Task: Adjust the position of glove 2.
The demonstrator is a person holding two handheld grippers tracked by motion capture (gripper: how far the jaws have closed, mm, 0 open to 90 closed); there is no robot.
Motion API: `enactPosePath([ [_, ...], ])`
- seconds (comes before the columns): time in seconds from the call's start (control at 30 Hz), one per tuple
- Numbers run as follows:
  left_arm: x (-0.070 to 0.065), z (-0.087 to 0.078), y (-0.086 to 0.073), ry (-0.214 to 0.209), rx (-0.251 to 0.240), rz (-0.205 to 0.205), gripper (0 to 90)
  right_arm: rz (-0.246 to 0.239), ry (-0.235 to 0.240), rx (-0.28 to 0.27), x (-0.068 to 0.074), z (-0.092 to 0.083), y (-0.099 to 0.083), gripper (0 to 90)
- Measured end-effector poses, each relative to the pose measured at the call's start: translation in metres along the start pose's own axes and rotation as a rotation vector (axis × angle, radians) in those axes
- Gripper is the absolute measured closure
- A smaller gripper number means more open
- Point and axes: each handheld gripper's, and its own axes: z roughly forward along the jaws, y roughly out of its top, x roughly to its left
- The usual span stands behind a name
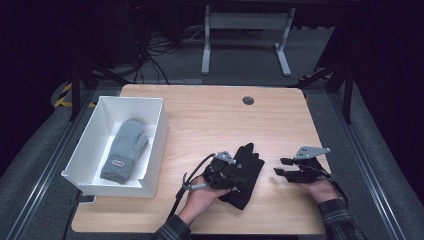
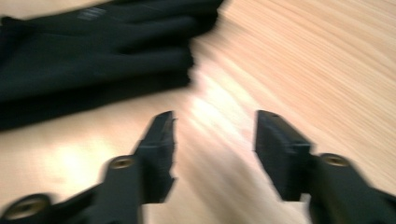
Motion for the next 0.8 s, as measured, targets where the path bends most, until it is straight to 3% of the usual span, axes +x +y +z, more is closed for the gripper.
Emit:
enactPosePath([
  [0.03, -0.003, 0.005, -0.001, -0.004, 0.011, 0.005, 90.0, 0.005, -0.028, 0.004, -0.003, 0.001, -0.002, 35.8],
  [0.07, -0.003, 0.005, -0.001, -0.004, 0.011, 0.005, 90.0, 0.005, -0.028, 0.004, -0.003, 0.001, -0.002, 35.8],
  [0.1, -0.005, 0.012, -0.002, -0.005, 0.03, 0.016, 90.0, 0.007, -0.081, 0.015, -0.007, 0.003, -0.005, 27.8],
  [0.13, -0.006, 0.016, -0.003, -0.005, 0.043, 0.02, 90.0, 0.011, -0.093, 0.019, -0.009, 0.004, -0.005, 25.3],
  [0.17, -0.007, 0.025, -0.004, 0.021, 0.079, 0.039, 90.0, 0.021, -0.102, 0.021, -0.011, 0.004, -0.007, 24.1],
  [0.3, -0.006, 0.027, -0.005, 0.03, 0.098, 0.038, 90.0, 0.045, -0.098, 0.024, -0.015, 0.005, -0.01, 23.0],
  [0.37, -0.004, 0.019, -0.006, 0.07, 0.116, 0.047, 90.0, 0.059, -0.094, 0.03, -0.017, 0.007, -0.012, 22.6],
  [0.8, 0.015, -0.018, -0.021, 0.181, 0.133, 0.043, 90.0, 0.052, -0.101, 0.013, -0.017, 0.009, -0.015, 17.6],
])
